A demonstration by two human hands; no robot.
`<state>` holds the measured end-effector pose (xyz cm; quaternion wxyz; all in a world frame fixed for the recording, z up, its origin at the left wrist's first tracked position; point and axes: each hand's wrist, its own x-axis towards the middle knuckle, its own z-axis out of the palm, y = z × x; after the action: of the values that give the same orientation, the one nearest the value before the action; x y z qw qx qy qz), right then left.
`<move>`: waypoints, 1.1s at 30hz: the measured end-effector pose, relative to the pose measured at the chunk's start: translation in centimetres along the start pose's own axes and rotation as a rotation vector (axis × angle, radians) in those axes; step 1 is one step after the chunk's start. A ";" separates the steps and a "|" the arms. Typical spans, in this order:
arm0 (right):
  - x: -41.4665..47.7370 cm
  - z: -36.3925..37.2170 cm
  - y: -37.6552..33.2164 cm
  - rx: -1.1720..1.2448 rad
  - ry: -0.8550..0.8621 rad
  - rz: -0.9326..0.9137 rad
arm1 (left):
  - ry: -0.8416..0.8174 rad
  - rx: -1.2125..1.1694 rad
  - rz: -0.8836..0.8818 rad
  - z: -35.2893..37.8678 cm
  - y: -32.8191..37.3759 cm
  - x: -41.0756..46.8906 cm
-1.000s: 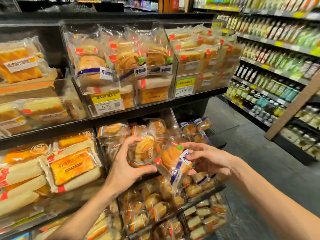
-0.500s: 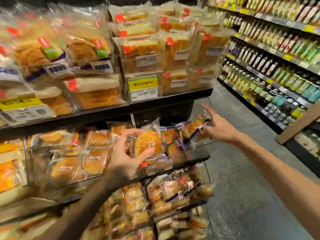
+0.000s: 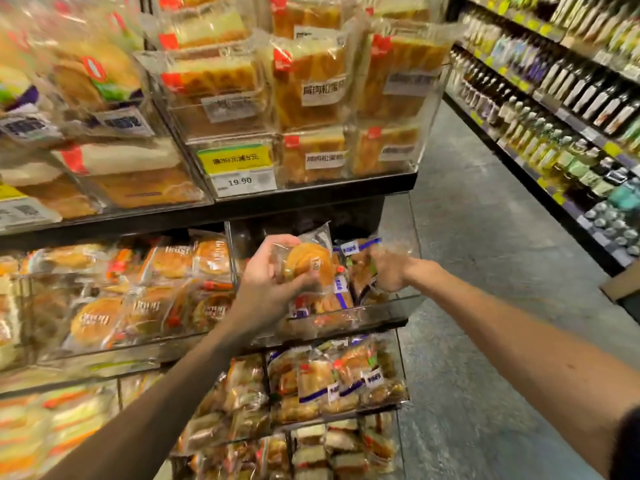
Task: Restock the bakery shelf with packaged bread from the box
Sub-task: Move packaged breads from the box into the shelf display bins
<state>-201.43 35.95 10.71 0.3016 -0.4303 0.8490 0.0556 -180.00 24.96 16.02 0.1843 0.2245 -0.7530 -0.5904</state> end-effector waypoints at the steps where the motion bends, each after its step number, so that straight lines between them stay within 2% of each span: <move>1: 0.2 0.2 -0.1 -0.054 -0.021 0.004 | 0.007 -0.036 -0.034 0.2 0.0 0.3; 4: 0.7 0.9 -0.6 -0.284 -0.013 0.002 | 0.024 -0.105 -0.110 0.6 -0.2 0.8; 8: 1.3 1.7 -0.9 -0.680 0.172 0.056 | 0.037 -0.137 -0.153 0.9 -0.3 1.3; 10: 1.5 2.1 -1.0 -0.701 0.209 0.031 | 0.041 -0.143 -0.166 1.0 -0.5 1.3; 14: 2.0 2.1 -0.9 -0.443 0.105 -0.032 | 0.064 -0.168 -0.205 0.8 -0.8 1.4; 22: 1.8 0.7 -0.3 -0.214 -0.132 0.028 | 0.135 -0.261 -0.306 0.8 -1.7 1.2; 23: 1.5 0.5 -0.3 -0.178 -0.113 0.017 | 0.153 -0.257 -0.338 0.8 -1.6 1.1; 25: 0.7 -0.3 -0.3 -0.054 0.075 -0.030 | 0.169 -0.231 -0.385 0.5 -1.1 0.7; 26: -0.1 -0.9 -0.6 0.090 0.181 -0.060 | 0.163 -0.235 -0.391 0.3 -0.8 0.5; 27: -1.3 -1.8 -1.4 0.340 0.220 -0.092 | 0.148 -0.245 -0.386 0.0 -0.4 0.0; 28: -2.6 -2.6 -2.2 0.661 0.189 -0.139 | 0.130 -0.239 -0.366 -0.4 -0.1 -0.5; 29: -4.1 -3.3 -3.1 0.949 0.057 -0.204 | 0.103 -0.220 -0.339 -0.9 0.3 -1.1; 30: -5.6 -4.0 -4.0 1.116 -0.089 -0.267 | 0.072 -0.195 -0.315 -1.5 0.4 -1.5; 31: -7.0 -4.5 -4.9 1.131 -0.193 -0.330 | 0.036 -0.177 -0.290 -2.2 0.6 -2.0; 33: -8.5 -4.3 -6.8 1.016 -0.275 -0.440 | -0.037 -0.138 -0.273 -4.1 0.9 -3.2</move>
<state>-194.44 36.17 20.08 0.5827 -0.3866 0.6125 -0.3685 -175.25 23.65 17.85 0.1035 0.3007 -0.6764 -0.6643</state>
